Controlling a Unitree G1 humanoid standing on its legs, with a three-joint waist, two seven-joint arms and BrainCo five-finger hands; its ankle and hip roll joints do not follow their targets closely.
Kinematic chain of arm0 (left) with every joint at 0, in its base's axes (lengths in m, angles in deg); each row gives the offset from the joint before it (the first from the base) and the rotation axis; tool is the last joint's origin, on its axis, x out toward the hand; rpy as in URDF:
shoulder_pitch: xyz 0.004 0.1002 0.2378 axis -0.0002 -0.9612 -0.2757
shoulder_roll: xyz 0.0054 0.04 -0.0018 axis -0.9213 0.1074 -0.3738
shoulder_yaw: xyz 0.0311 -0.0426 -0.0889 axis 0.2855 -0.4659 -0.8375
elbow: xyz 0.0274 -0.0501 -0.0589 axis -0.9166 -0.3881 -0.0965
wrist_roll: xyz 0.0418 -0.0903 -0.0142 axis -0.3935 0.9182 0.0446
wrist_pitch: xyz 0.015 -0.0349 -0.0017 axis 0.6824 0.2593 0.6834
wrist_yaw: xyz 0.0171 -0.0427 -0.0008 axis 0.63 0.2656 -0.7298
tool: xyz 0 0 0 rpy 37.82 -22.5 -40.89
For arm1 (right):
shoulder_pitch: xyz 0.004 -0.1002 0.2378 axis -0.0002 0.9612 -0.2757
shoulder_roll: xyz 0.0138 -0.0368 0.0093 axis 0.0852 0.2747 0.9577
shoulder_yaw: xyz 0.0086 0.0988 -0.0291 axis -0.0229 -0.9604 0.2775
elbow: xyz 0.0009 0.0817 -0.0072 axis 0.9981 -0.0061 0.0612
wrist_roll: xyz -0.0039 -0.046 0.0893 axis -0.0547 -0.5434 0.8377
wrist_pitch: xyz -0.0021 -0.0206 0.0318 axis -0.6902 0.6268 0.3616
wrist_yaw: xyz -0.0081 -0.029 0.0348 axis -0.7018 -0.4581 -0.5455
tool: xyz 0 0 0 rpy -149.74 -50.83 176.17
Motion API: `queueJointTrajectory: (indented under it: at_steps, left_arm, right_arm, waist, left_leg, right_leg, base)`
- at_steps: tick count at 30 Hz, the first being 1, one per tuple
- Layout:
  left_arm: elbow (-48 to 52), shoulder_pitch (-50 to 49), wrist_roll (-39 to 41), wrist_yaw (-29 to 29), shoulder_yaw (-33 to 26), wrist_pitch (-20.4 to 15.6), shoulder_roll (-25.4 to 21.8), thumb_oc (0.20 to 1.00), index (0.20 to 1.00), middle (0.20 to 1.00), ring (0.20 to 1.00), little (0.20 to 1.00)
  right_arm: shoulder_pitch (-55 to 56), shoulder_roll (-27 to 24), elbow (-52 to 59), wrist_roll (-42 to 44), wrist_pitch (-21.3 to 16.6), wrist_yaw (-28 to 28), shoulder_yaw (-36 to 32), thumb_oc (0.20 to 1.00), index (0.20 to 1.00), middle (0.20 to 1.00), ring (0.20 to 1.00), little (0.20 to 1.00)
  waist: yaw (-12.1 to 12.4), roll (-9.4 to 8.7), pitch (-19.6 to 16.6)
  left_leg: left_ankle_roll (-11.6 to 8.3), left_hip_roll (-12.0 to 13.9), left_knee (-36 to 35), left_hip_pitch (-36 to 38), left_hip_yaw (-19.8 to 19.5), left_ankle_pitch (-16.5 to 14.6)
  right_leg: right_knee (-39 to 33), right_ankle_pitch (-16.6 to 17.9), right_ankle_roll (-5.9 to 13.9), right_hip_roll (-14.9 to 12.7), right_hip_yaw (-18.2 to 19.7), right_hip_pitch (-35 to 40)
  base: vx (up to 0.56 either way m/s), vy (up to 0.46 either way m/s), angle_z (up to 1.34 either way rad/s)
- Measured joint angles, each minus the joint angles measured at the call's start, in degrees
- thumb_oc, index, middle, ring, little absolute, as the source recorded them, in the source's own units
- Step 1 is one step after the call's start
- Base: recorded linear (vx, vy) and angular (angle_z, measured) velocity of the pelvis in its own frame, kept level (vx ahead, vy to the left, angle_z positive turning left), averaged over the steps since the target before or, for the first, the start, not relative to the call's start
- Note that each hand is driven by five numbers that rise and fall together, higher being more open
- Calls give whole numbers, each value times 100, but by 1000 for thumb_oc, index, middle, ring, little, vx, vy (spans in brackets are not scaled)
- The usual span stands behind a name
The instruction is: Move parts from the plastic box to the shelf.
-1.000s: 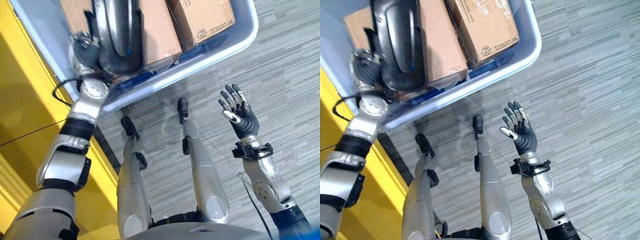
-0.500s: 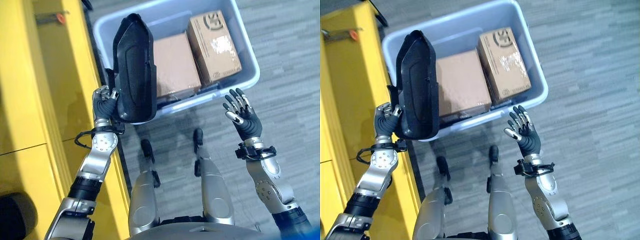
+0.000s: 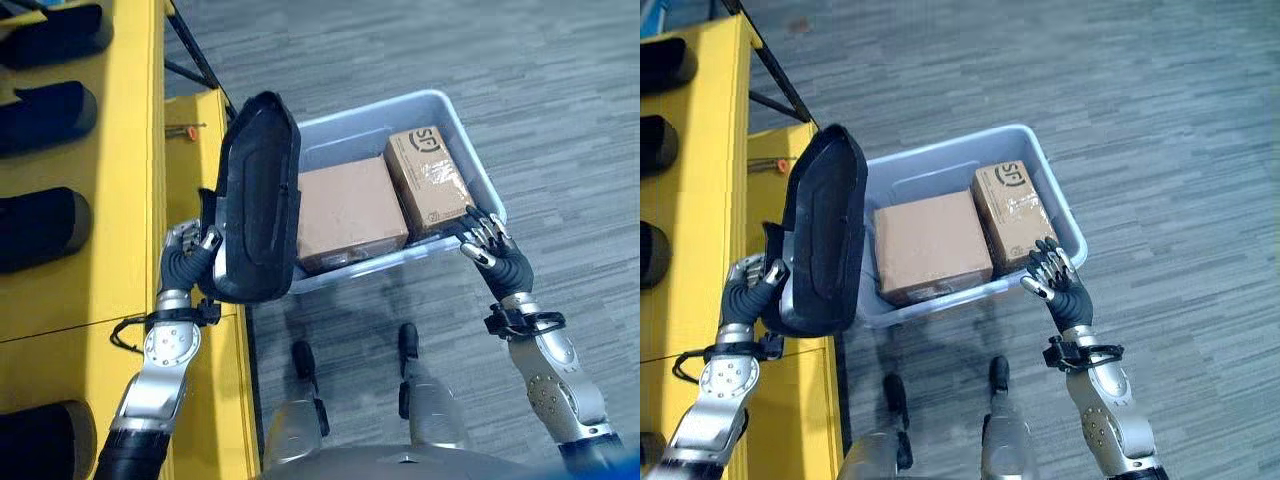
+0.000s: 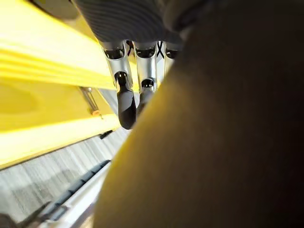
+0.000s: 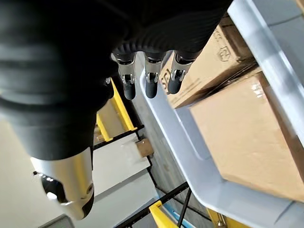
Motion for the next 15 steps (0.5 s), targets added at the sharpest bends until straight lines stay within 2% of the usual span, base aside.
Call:
queueJointTrajectory:
  at_steps: [4,6,7,8,9,10,12,13,14,15]
  left_arm:
    - [192,-999,2,317,-291,-37,240,200,200,200,200,200]
    - [248,-1553,134,495,-476,-37,231,200,200,200,200,200]
    - [244,-1826,241,579,-526,-25,277,200,200,200,200,200]
    - [242,-1940,337,663,-530,-18,349,200,200,200,200,200]
    - [243,-1963,447,781,-431,-7,358,200,200,200,200,200]
    - [244,-1903,503,788,-364,-7,359,200,200,200,200,200]
    - [245,-1743,609,825,-192,-5,355,200,200,200,200,200]
    - [241,-1552,626,894,-106,3,361,200,200,200,200,200]
    - [215,-1520,626,917,-61,4,373,200,200,200,200,200]
    - [121,-1358,631,980,54,9,412,200,200,200,200,200]
  right_arm:
    - [165,-132,-143,-5,179,103,45,1000,1000,1000,1000,1000]
    - [211,-195,-150,-9,222,121,44,1000,1000,1000,1000,1000]
    - [208,-225,-117,-13,223,171,30,1000,1000,1000,1000,1000]
    - [201,-223,-115,-23,224,217,35,1000,1000,1000,1000,1000]
    - [206,-232,-115,-125,227,265,66,1000,1000,1000,1000,1000]
    - [208,-238,-113,-159,227,292,68,1000,1000,1000,1000,1000]
    - [203,-375,-112,-230,226,310,80,1000,1000,1000,1000,1000]
    - [229,-464,-120,-246,229,314,67,1000,1000,1000,1000,1000]
    - [166,-471,-144,-284,231,314,39,1000,1000,1000,1000,1000]
    - [170,-579,-130,-361,208,307,-45,1000,1000,1000,1000,1000]
  waist:
    - [117,34,-113]
    - [320,6,-313]
    - [491,-3,-379]
    - [543,-4,-383]
    - [741,-27,-400]
    - [797,-77,-422]
    - [939,-42,-410]
    - [925,-89,-410]
    - [977,-86,-404]
    - [1041,-6,-379]
  left_leg:
    - [-16,119,12,252,-158,-52]
    - [-31,270,22,257,-204,-84]
    - [-29,384,37,258,-279,-88]
    - [-21,431,40,246,-421,-82]
    - [87,506,34,166,-644,-97]
    - [244,532,26,96,-781,-127]
    - [635,565,-32,-79,-1158,-97]
    - [683,586,-21,-147,-1356,-193]
    - [495,596,40,-239,-1517,-296]
    - [414,430,339,-363,-1579,104]
  right_leg:
    - [465,-330,-69,97,-123,123]
    - [795,-573,-134,179,-180,8]
    - [1177,-804,-219,246,-264,-92]
    - [1410,-975,-268,257,-387,-108]
    - [1927,-1312,-391,296,-581,-235]
    - [2147,-1461,-479,289,-695,-313]
    - [2356,-1643,-616,332,-1027,-354]
    - [2371,-1733,-682,265,-1218,-369]
    - [2411,-1786,-768,245,-1411,-363]
    - [2455,-1852,-811,156,-1662,-317]
  base:
    - [-11,-161,16]
    - [10,-215,16]
    - [-9,-242,29]
    - [-68,-303,65]
    - [-109,-238,79]
    - [-116,-223,81]
    - [-61,-95,86]
    - [-46,-51,101]
    - [-123,-72,100]
    - [-75,-17,101]
